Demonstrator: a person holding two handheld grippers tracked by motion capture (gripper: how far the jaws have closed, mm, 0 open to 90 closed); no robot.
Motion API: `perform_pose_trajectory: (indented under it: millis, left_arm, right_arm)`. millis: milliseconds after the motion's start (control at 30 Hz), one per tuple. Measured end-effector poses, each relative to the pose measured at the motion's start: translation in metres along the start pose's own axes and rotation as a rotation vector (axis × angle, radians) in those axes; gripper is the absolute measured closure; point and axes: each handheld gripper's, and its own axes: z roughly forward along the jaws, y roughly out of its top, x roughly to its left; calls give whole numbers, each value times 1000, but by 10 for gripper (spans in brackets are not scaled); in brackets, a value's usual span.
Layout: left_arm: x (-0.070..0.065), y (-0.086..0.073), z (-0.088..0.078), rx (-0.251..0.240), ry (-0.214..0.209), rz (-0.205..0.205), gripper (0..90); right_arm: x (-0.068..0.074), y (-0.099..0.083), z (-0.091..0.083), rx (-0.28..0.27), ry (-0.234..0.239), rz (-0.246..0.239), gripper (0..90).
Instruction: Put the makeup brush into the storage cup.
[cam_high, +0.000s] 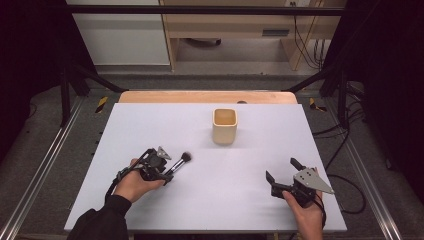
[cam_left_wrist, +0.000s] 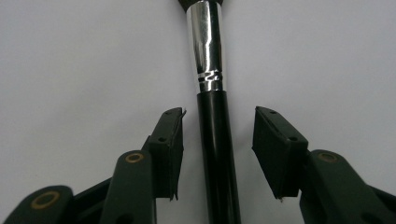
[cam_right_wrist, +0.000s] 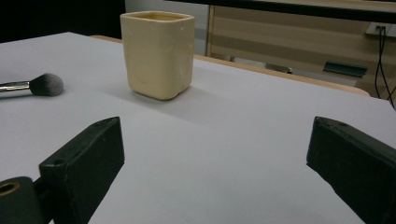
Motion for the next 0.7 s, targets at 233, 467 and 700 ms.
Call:
perform_pose_trajectory:
  millis: [233,467,700]
  left_arm:
    - [0,-2,2,14,-2,2,636]
    - [0,-4,4,10,1,7,718]
    - [-3,-6,4,2,18,24,744]
  right_arm:
    - [1,0,1,5,3,-2,44]
    - [0,0,0,1,-1,-2,47]
    - [0,0,0,2,-4,-1,48]
